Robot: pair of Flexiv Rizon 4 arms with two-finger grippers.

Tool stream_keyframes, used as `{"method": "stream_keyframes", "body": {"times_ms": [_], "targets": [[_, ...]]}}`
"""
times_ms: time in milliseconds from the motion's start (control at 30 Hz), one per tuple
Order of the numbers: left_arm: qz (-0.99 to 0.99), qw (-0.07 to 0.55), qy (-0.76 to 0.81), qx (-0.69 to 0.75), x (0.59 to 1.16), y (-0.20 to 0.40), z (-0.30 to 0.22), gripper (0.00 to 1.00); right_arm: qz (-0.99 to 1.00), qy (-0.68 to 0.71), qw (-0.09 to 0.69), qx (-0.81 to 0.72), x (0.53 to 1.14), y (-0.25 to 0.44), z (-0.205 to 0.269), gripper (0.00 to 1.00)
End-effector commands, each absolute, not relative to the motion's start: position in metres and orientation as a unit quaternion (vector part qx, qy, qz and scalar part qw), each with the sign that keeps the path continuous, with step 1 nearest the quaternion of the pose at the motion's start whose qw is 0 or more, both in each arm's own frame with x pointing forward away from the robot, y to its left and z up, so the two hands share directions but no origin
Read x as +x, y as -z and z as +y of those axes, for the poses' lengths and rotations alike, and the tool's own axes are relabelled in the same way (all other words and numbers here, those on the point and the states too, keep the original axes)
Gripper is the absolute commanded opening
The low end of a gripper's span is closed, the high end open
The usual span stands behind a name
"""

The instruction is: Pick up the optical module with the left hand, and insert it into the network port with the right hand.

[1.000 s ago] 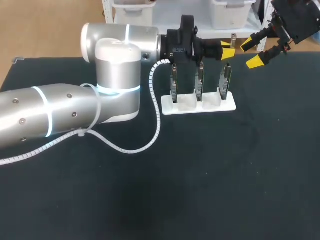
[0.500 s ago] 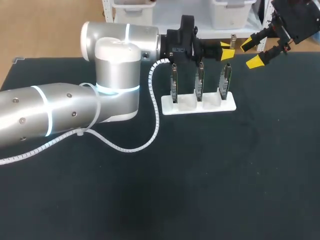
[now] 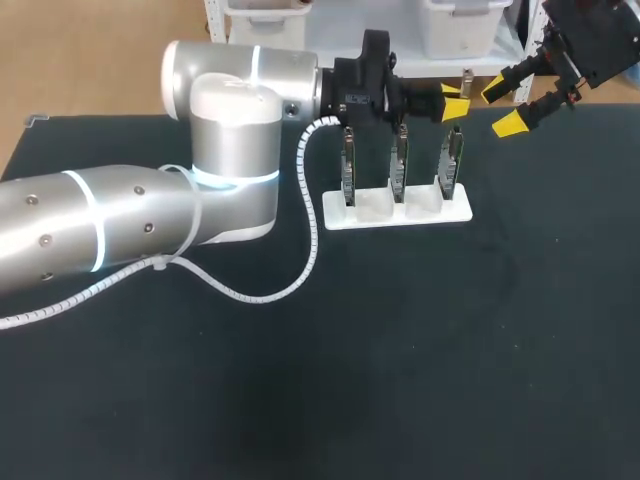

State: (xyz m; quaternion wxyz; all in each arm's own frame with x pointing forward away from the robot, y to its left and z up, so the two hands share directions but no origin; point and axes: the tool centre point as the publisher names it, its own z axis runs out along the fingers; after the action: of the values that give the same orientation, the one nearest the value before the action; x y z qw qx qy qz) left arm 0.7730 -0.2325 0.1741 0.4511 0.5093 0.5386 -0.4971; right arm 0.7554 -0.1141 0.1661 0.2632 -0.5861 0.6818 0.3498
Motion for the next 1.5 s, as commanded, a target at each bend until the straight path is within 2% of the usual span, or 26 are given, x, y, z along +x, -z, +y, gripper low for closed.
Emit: {"method": "stream_keyframes", "body": {"times_ms": [33,1500], "targets": [[0.538,0.449,0.499,0.51,0.776,-0.1729,-0.2335,0.0,0.682,-0.349,0.264,-0.586,0.754,-0.1662,-0.1139,1.0],[0.541,0.439,0.507,0.508,0.7791,-0.1676,-0.2346,0.0,0.682,-0.349,0.264,-0.586,0.754,-0.1662,-0.1139,1.0]]}}
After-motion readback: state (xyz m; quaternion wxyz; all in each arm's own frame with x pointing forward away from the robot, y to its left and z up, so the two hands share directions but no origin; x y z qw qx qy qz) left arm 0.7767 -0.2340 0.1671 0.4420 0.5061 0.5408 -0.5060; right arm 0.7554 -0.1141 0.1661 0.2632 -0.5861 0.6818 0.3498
